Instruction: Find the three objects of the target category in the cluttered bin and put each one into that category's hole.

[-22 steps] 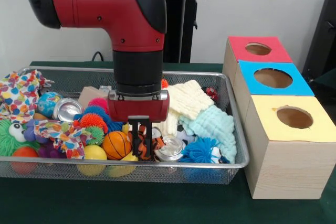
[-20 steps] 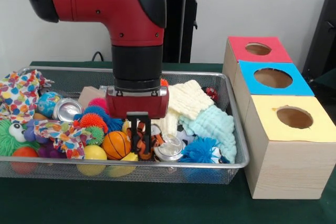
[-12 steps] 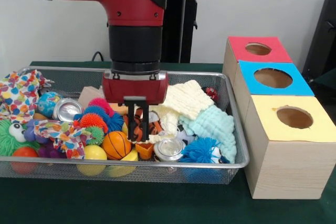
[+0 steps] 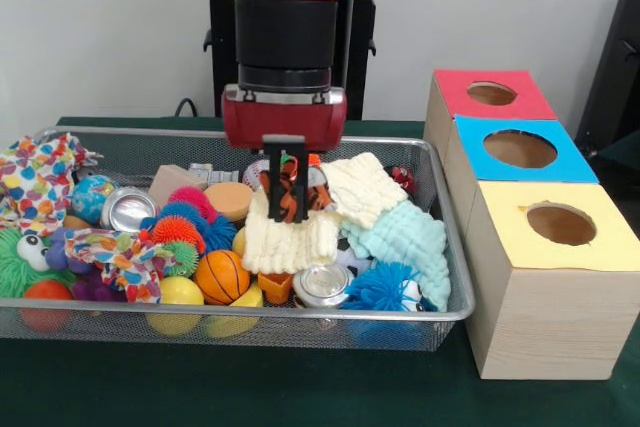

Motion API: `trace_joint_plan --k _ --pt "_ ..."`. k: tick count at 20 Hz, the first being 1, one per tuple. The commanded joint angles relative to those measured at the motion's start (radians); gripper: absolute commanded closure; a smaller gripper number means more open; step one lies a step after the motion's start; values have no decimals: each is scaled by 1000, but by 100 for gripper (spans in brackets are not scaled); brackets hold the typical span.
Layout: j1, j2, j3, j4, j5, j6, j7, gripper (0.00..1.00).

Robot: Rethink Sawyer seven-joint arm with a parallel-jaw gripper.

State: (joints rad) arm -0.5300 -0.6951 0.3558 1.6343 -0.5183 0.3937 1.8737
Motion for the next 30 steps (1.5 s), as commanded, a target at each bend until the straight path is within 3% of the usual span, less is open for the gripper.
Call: trace_joint_plan --k 1,14,19,25,30 --pt "77 -56 -91 189 63 28 218 100" --pt "234 -130 -220 383 227 -72 336 100" --pt "263 -163 -240 460 299 -104 339 100" --pt "326 -165 -282 518 347 -180 370 100" --pt "430 -193 -342 546 407 -185 416 100"
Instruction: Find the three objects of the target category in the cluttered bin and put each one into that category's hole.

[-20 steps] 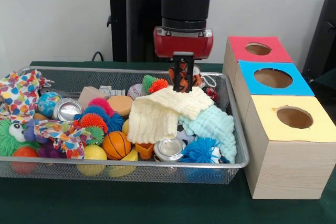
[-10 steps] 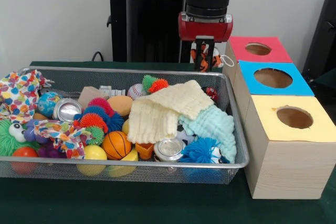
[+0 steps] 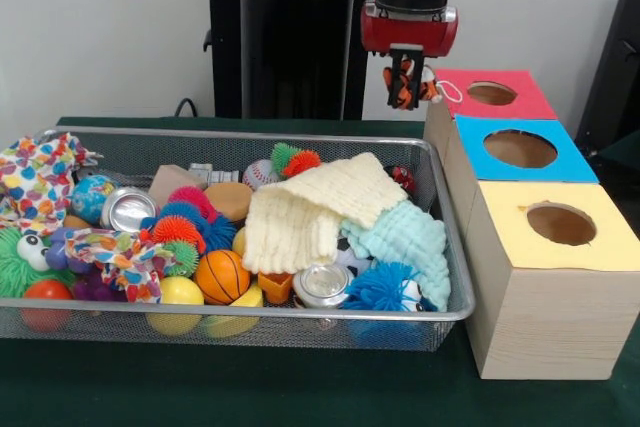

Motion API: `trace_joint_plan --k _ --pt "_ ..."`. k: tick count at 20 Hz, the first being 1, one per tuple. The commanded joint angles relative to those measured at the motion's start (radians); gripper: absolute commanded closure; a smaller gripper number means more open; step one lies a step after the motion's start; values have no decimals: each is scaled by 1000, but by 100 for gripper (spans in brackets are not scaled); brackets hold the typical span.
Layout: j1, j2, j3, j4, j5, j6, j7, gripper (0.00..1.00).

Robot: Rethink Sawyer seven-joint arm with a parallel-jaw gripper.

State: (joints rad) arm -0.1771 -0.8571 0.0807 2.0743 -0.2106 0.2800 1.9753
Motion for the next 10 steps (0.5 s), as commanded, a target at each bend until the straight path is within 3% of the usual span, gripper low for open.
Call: trace_joint_plan --k 1,10 --pt "91 -32 -71 105 115 -66 318 100" --pt "297 10 -152 85 257 -90 403 100"
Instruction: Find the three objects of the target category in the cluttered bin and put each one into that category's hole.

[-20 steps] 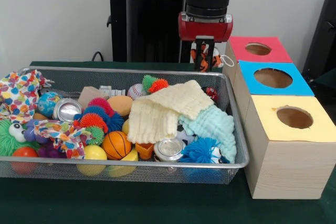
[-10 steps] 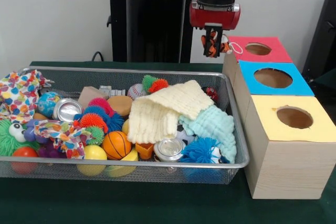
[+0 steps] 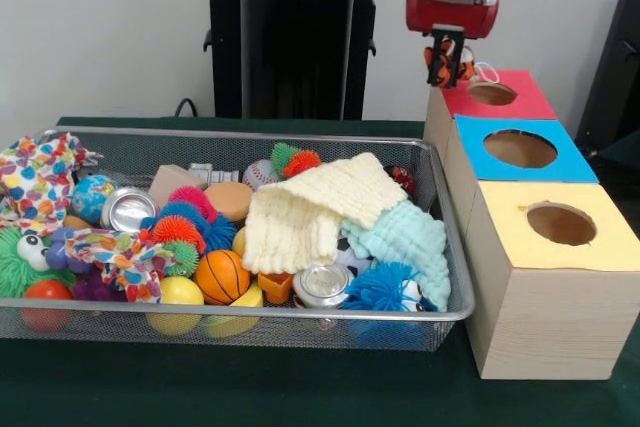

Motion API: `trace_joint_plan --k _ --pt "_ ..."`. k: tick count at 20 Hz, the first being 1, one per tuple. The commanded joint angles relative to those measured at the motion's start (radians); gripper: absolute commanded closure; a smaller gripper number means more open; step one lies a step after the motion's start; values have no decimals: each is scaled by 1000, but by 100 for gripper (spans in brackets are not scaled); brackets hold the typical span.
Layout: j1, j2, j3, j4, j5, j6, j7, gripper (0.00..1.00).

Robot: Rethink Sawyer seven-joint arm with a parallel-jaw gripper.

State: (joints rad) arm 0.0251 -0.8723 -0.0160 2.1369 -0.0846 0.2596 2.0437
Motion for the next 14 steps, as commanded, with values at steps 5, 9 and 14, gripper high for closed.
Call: trace_joint_plan --k 5,9,14 --pt "153 43 -76 20 182 -85 347 100" --pt "144 46 -74 34 195 -105 330 100" --pt "142 80 -63 24 209 -139 320 100"
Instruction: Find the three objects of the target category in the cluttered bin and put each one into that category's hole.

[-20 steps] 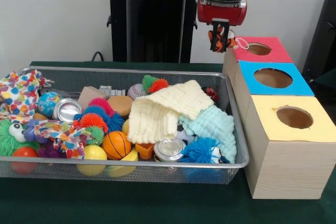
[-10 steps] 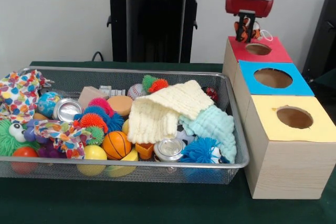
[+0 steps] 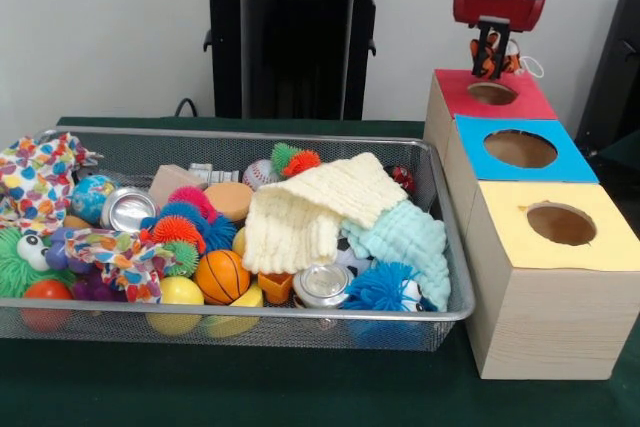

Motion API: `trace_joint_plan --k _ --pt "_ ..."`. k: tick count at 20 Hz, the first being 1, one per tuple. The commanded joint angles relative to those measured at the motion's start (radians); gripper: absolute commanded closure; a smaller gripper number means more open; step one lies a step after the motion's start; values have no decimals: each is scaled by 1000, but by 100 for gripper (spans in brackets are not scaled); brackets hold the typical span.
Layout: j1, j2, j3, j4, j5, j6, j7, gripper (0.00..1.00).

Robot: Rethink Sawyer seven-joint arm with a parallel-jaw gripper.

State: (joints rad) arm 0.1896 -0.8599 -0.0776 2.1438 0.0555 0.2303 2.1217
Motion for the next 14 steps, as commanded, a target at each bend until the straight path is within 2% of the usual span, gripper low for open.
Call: trace_joint_plan --k 1,9,14 --pt "-34 70 5 20 65 -119 235 100" --pt "-114 81 41 10 43 -125 174 100" --pt "-97 78 28 -1 50 -111 181 100"
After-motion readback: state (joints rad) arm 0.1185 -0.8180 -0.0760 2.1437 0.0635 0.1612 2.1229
